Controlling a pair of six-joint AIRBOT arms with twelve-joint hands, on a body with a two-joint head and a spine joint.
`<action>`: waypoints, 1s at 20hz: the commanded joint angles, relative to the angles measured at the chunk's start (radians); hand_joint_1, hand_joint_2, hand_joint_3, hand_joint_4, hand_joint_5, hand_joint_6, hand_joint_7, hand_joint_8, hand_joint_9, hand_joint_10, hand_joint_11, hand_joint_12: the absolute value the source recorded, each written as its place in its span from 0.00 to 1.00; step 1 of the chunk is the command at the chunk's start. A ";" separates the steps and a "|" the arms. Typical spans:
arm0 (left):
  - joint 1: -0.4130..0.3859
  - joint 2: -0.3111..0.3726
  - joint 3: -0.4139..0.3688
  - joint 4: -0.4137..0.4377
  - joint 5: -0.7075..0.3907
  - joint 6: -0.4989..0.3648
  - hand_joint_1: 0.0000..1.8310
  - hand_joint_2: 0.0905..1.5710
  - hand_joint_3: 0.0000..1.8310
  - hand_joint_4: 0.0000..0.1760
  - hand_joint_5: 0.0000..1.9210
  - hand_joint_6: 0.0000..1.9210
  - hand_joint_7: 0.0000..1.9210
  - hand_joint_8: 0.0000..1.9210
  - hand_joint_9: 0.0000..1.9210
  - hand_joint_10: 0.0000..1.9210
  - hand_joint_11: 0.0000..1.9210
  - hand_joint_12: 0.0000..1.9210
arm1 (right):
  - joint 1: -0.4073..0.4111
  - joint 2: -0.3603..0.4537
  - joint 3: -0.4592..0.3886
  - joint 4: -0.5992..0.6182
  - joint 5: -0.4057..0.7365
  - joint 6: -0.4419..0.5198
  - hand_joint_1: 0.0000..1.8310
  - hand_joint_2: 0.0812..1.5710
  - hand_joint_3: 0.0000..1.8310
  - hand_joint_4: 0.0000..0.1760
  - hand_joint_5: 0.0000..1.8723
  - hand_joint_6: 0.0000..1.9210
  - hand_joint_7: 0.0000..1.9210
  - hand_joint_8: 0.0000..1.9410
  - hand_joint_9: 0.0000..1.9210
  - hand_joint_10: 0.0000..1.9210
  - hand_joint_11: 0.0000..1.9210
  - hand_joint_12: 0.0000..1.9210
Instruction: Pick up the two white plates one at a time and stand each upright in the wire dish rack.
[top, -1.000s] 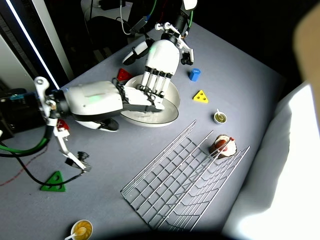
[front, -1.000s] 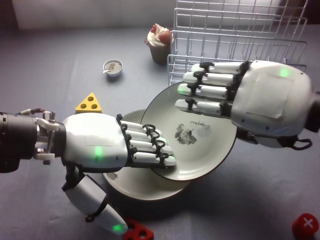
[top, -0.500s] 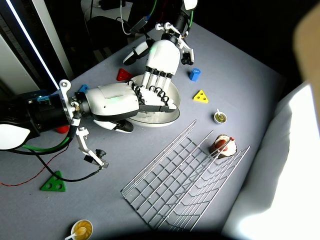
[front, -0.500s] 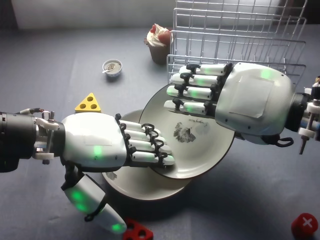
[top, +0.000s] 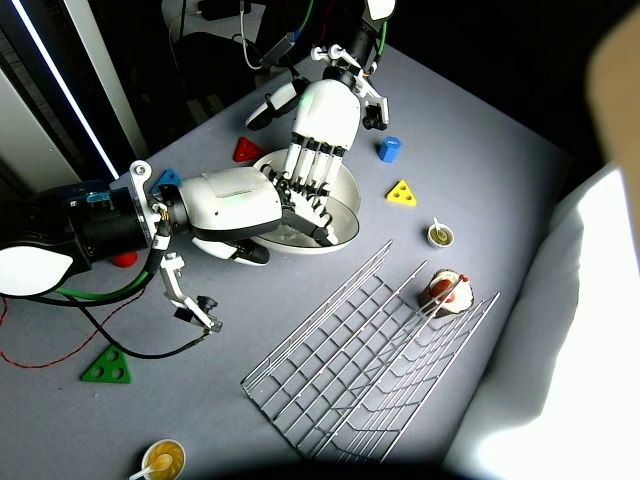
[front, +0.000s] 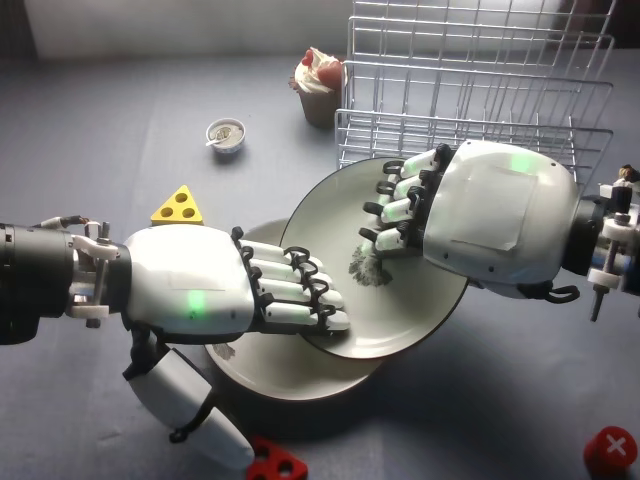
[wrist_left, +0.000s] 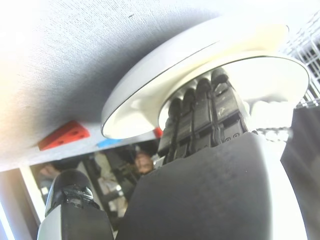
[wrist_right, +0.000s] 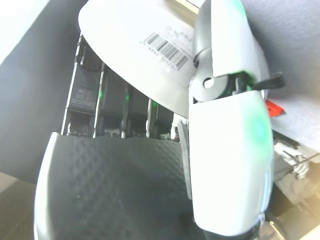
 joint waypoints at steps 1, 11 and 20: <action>0.006 -0.009 0.001 -0.011 -0.002 -0.002 0.03 0.56 0.00 0.00 0.05 0.00 0.06 0.00 0.05 0.00 0.06 0.00 | 0.000 0.000 -0.005 0.025 0.099 0.003 0.82 0.62 0.00 0.00 0.57 0.40 0.69 0.06 0.63 0.25 0.54 0.63; -0.054 0.077 -0.024 -0.090 -0.063 -0.002 0.02 0.57 0.00 0.00 0.04 0.00 0.06 0.00 0.05 0.00 0.06 0.00 | 0.014 0.016 -0.075 0.013 0.101 0.003 0.82 0.62 0.00 0.00 0.58 0.41 0.72 0.01 0.63 0.26 0.54 0.65; -0.097 0.155 -0.020 -0.106 -0.079 -0.002 0.03 0.57 0.00 0.00 0.05 0.00 0.07 0.00 0.06 0.00 0.06 0.00 | 0.056 0.088 -0.170 0.003 0.100 0.003 0.82 0.62 0.00 0.00 0.57 0.41 0.71 0.01 0.67 0.22 0.52 0.68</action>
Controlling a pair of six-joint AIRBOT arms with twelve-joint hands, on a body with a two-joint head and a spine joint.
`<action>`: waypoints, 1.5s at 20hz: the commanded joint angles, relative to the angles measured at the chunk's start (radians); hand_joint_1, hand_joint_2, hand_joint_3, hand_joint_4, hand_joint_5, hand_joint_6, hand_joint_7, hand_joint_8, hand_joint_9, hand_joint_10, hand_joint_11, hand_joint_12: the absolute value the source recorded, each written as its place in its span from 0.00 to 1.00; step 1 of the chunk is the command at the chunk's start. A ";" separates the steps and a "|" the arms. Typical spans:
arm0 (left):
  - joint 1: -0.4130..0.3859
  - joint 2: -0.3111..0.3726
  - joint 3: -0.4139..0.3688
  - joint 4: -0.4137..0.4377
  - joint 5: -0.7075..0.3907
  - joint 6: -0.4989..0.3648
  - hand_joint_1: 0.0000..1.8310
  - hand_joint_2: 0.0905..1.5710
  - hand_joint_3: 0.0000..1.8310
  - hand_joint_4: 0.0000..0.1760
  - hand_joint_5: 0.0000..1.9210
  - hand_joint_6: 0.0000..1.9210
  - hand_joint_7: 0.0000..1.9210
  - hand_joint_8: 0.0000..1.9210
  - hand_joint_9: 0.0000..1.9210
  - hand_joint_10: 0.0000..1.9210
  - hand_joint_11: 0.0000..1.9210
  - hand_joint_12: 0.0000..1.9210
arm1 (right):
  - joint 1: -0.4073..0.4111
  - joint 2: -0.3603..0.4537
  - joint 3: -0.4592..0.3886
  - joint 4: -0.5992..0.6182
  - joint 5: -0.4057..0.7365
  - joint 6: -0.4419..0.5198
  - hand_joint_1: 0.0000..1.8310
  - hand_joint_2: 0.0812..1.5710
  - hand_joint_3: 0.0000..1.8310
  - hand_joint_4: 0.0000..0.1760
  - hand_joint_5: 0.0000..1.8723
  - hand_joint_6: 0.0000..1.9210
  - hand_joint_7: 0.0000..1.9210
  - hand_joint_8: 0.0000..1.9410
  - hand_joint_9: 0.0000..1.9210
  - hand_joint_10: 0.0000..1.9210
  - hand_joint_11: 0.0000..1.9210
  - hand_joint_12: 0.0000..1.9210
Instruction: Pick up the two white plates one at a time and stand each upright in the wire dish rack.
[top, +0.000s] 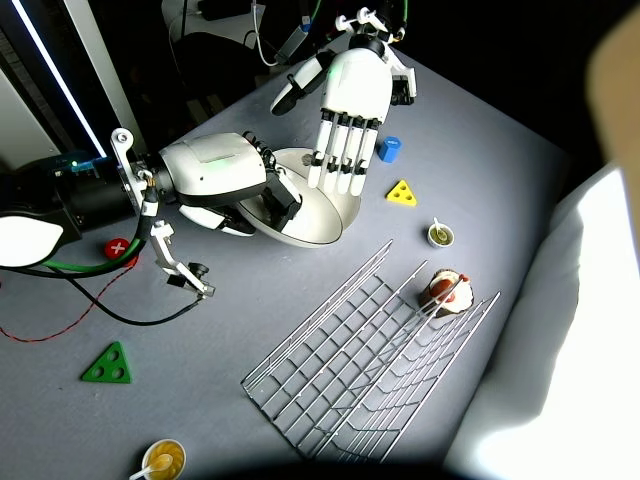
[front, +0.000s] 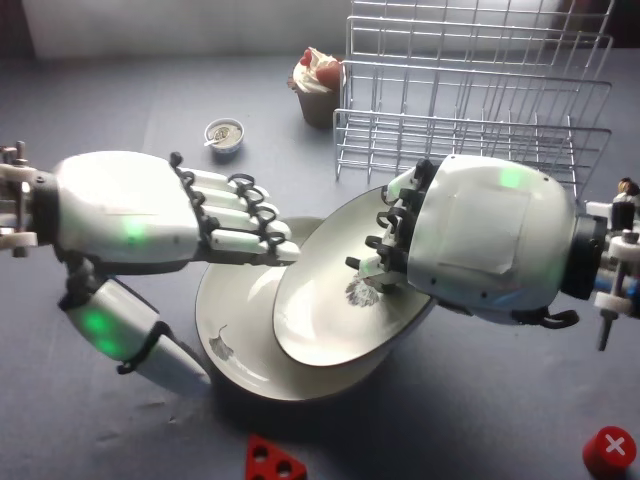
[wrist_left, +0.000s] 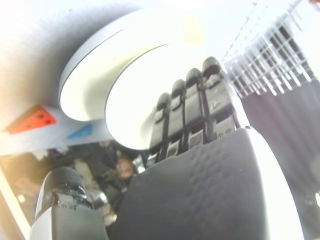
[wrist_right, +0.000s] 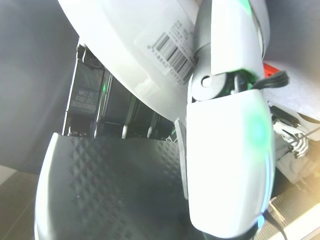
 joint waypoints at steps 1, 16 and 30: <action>-0.010 0.015 0.001 -0.053 -0.056 -0.002 0.03 0.57 0.00 0.00 0.05 0.00 0.07 0.00 0.06 0.00 0.06 0.00 | 0.023 0.015 -0.013 0.019 0.126 -0.005 0.82 0.62 0.00 0.00 0.57 0.41 0.71 0.01 0.68 0.21 0.53 0.67; -0.108 0.142 0.018 0.005 -0.063 -0.002 0.03 0.57 0.00 0.00 0.06 0.00 0.08 0.00 0.07 0.00 0.07 0.00 | 0.268 0.275 -0.251 0.158 -0.024 0.200 0.82 0.62 0.00 0.00 0.57 0.41 0.70 0.03 0.67 0.22 0.57 0.62; -0.108 0.097 0.133 -0.033 -0.148 -0.002 0.03 0.57 0.00 0.00 0.06 0.00 0.08 0.00 0.08 0.00 0.08 0.01 | 0.550 0.361 -0.241 0.453 -0.344 0.206 0.82 0.64 0.00 0.00 0.53 0.47 0.59 0.25 0.61 0.33 0.55 0.66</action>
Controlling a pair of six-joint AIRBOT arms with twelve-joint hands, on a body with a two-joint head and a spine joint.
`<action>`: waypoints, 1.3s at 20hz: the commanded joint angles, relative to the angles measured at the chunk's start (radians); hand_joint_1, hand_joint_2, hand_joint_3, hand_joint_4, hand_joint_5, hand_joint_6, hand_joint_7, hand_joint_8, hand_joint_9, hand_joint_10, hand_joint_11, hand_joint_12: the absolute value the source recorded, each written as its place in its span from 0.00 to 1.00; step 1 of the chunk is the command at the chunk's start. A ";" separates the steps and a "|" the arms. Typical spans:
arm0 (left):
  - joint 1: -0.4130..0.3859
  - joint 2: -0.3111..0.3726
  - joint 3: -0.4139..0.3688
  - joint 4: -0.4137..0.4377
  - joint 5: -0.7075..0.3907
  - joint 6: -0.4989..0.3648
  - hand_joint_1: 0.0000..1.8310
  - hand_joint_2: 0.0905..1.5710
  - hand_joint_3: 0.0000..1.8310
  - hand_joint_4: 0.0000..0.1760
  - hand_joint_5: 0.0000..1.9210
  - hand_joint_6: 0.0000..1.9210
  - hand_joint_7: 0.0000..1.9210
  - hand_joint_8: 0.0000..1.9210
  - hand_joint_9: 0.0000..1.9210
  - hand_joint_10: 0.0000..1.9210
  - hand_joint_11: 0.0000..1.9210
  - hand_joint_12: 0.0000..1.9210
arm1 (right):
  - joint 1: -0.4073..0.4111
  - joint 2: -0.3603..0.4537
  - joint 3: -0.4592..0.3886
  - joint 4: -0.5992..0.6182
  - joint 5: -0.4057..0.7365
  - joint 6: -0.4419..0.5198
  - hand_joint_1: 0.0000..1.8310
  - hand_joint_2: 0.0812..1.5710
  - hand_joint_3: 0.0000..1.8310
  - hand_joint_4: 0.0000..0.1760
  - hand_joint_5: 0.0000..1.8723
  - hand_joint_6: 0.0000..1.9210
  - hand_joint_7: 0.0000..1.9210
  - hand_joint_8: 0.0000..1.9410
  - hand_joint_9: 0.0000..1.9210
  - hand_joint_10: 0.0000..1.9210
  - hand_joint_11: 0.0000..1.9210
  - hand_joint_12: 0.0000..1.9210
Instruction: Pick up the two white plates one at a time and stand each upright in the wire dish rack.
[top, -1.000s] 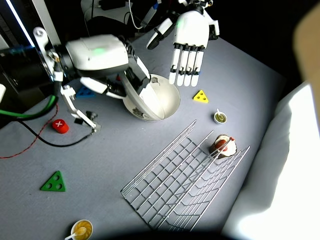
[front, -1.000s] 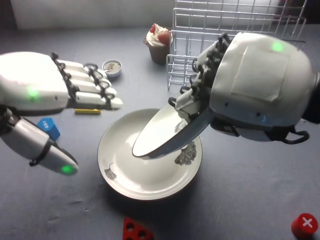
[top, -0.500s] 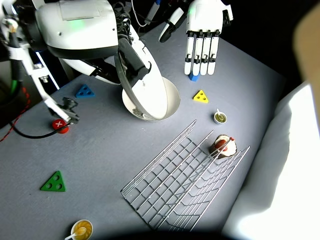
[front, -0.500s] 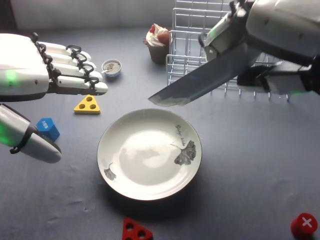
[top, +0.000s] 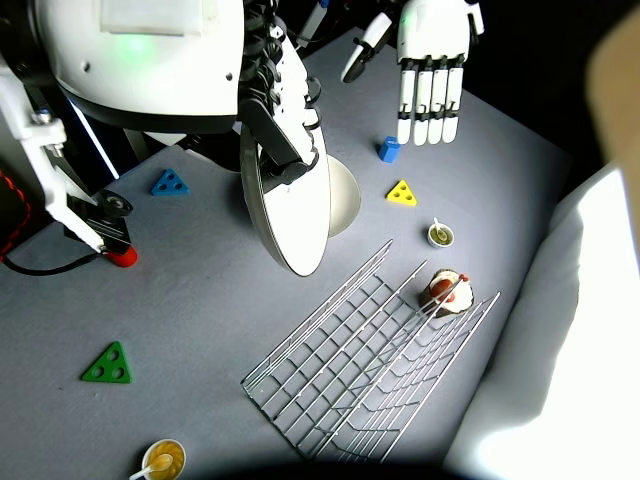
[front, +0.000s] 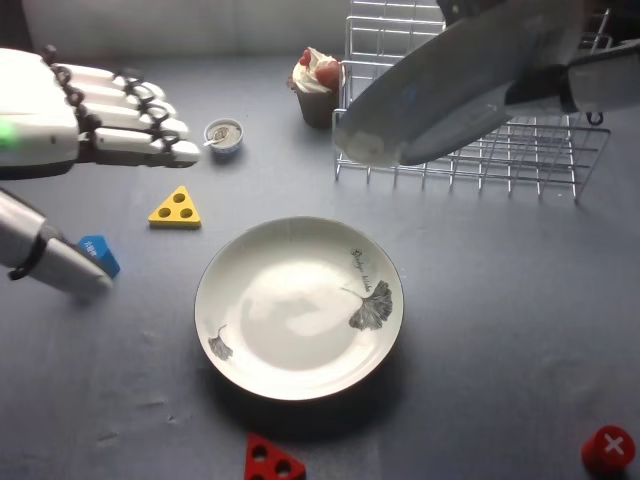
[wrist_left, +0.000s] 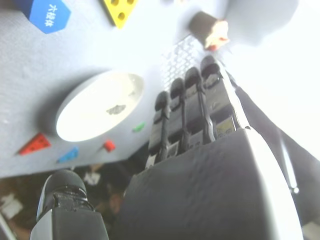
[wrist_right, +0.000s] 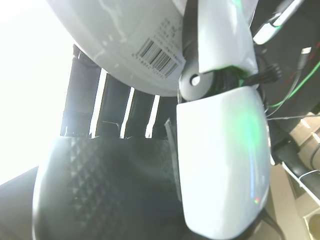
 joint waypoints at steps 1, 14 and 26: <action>-0.015 0.000 0.001 -0.065 -0.039 -0.002 0.03 0.57 0.00 0.00 0.06 0.00 0.08 0.00 0.08 0.00 0.08 0.01 | 0.038 0.008 0.013 0.041 0.113 0.006 0.82 0.64 0.00 0.00 0.53 0.47 0.59 0.25 0.61 0.33 0.55 0.66; -0.039 -0.031 0.033 -0.068 -0.076 -0.002 0.05 0.57 0.00 0.00 0.05 0.00 0.08 0.00 0.07 0.00 0.06 0.00 | 0.122 -0.063 0.186 0.207 0.005 -0.002 0.82 0.64 0.00 0.00 0.52 0.49 0.63 0.17 0.61 0.32 0.57 0.63; -0.038 -0.059 0.086 -0.023 -0.157 -0.002 0.03 0.57 0.00 0.00 0.04 0.00 0.06 0.00 0.06 0.00 0.05 0.00 | 0.141 -0.177 0.354 0.337 -0.030 -0.003 0.82 0.64 0.00 0.00 0.51 0.50 0.61 0.21 0.60 0.33 0.56 0.64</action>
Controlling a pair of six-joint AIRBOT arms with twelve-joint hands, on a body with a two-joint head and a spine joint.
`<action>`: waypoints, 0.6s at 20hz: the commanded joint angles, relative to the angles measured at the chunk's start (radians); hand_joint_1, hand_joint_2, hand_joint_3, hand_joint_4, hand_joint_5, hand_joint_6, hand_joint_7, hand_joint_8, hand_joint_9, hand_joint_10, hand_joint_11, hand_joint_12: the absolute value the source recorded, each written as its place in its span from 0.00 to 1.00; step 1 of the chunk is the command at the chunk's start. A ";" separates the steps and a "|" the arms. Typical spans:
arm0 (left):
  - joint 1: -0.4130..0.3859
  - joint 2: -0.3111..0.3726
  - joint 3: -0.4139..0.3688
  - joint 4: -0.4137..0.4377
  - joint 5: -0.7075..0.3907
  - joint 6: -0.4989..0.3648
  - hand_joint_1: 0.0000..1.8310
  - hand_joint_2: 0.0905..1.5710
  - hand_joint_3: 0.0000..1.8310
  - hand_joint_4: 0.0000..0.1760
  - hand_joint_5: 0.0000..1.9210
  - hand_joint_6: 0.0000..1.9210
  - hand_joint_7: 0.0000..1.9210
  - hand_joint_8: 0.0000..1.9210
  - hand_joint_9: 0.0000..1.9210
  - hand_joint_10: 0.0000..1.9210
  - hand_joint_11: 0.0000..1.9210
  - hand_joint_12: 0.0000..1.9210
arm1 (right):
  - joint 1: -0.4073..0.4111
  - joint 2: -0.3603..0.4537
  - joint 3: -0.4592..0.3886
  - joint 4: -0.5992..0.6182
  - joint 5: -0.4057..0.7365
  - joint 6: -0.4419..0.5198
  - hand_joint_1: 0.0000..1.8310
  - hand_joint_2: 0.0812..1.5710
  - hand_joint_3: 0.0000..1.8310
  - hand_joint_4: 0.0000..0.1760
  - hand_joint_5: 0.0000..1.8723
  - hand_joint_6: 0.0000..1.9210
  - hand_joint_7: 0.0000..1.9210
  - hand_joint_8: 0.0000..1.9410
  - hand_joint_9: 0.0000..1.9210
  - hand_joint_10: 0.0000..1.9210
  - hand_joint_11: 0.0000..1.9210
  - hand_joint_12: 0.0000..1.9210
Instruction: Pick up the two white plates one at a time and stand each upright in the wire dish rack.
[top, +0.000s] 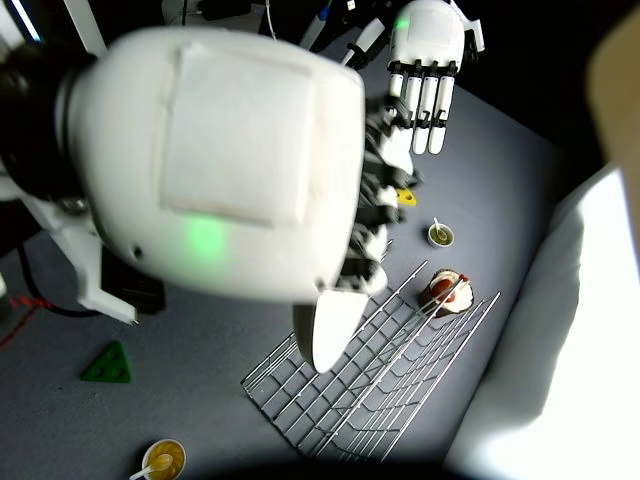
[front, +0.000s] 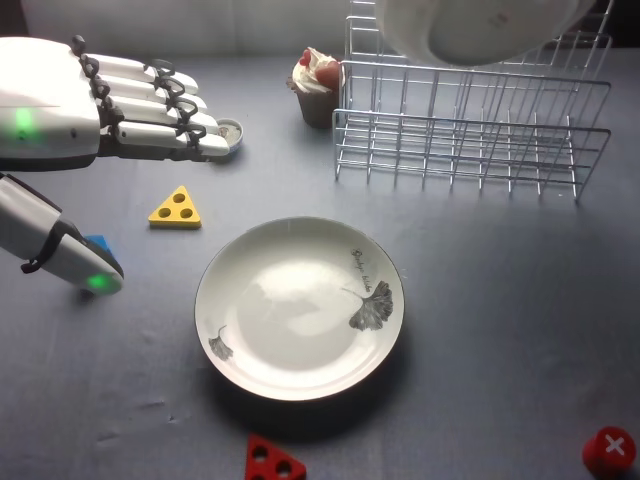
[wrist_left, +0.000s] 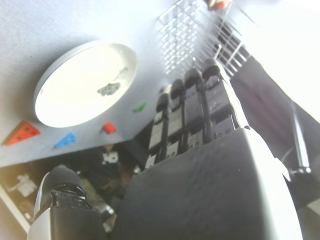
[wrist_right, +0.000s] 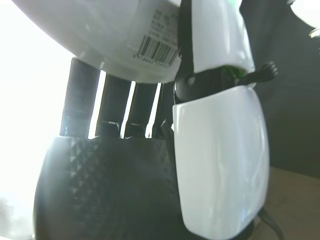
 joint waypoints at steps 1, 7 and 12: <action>-0.007 0.002 0.005 -0.065 -0.059 0.000 0.04 0.57 0.00 0.00 0.05 0.00 0.07 0.01 0.07 0.00 0.07 0.01 | 0.023 0.003 0.005 0.013 0.136 0.006 0.82 0.64 0.00 0.00 0.51 0.50 0.61 0.22 0.61 0.32 0.56 0.64; -0.006 -0.004 0.006 -0.040 -0.071 0.000 0.04 0.57 0.00 0.00 0.05 0.00 0.07 0.00 0.07 0.00 0.07 0.01 | 0.022 -0.034 0.065 0.101 0.137 0.006 0.82 0.64 0.00 0.00 0.51 0.49 0.63 0.18 0.62 0.31 0.56 0.64; -0.008 -0.005 0.007 -0.020 -0.072 0.000 0.03 0.57 0.00 0.00 0.04 0.00 0.06 0.00 0.06 0.00 0.06 0.00 | 0.006 -0.066 0.113 0.147 0.137 0.006 0.82 0.64 0.00 0.00 0.49 0.50 0.61 0.24 0.61 0.32 0.54 0.68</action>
